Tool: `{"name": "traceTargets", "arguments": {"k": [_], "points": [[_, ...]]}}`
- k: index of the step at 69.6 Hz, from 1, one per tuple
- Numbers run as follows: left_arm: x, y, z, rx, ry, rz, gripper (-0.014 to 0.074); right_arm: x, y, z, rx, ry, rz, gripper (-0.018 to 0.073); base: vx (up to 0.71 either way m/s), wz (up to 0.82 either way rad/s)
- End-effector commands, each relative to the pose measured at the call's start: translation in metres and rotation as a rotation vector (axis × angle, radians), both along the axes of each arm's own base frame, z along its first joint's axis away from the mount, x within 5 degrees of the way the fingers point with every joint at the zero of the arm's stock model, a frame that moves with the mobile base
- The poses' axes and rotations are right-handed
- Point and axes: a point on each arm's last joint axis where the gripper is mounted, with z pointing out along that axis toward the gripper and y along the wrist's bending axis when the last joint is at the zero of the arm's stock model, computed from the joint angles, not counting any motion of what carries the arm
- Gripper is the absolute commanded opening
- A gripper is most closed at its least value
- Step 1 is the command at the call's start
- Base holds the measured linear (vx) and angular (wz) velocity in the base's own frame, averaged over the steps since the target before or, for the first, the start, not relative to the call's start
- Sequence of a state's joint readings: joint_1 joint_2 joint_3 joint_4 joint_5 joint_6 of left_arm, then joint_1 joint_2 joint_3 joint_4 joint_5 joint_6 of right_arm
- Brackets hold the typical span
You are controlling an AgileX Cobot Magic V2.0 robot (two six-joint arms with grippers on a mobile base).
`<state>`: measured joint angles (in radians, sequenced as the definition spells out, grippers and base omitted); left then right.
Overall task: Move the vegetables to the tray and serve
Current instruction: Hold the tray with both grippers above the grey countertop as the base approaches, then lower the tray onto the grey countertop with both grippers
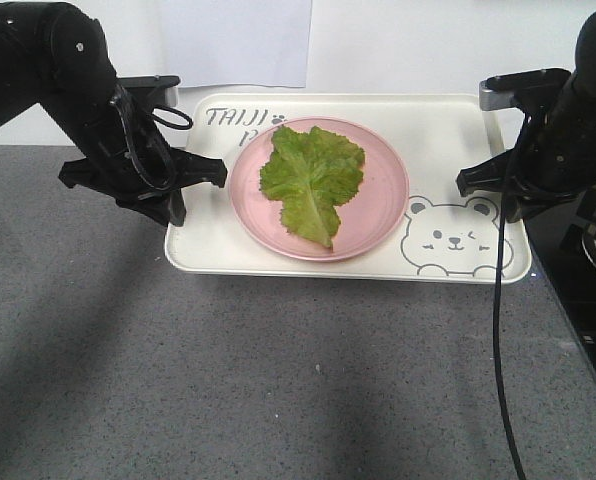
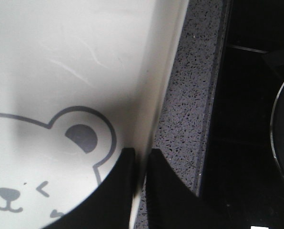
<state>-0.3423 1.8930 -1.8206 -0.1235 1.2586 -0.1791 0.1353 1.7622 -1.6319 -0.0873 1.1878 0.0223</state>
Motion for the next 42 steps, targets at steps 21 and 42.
{"name": "traceTargets", "arguments": {"k": [21, 42], "points": [[-0.0103, -0.0038, 0.0412, -0.083, -0.151, -0.028, -0.0006, -0.0065, 0.0003, 0.0289, -0.002, -0.117, 0.045, -0.0008, 0.00, 0.00], [-0.0098, -0.0035, 0.0413, -0.079, -0.157, -0.029, -0.0006, -0.0065, 0.0023, 0.0288, 0.006, -0.116, 0.080, -0.0008, 0.00, 0.00]]}}
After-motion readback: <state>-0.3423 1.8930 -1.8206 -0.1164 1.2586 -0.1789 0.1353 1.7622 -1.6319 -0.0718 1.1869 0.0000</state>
